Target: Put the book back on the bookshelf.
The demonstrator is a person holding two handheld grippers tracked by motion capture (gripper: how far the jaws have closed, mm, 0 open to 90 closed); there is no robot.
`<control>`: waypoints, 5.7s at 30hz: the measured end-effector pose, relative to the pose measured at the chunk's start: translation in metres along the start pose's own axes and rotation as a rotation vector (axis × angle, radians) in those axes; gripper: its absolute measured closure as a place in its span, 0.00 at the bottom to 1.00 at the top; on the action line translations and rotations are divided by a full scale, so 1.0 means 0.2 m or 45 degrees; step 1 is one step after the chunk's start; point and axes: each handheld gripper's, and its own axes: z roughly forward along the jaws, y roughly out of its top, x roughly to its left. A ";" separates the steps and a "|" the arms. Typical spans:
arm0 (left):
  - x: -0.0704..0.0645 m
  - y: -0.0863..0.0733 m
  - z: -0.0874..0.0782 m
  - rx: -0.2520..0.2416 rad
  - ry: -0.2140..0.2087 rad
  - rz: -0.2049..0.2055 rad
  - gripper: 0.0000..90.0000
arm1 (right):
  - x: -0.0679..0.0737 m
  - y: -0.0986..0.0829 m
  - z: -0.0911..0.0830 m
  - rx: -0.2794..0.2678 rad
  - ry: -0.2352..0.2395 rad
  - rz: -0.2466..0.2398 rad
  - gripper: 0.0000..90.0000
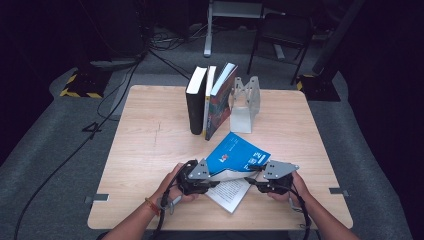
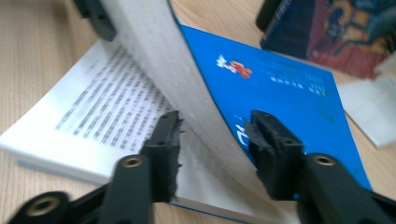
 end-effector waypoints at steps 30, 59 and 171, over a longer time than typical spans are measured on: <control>0.04 -0.03 -0.10 -0.073 0.045 -0.017 0.78 | -0.10 -0.06 0.02 0.005 -0.052 0.008 0.63; 0.12 -0.10 -0.20 -0.015 0.155 -0.047 0.68 | -0.08 0.04 0.11 0.000 -0.033 -0.099 0.74; 0.01 0.02 -0.18 -0.290 0.237 -0.217 0.81 | -0.19 -0.17 0.13 0.002 -0.056 0.207 0.50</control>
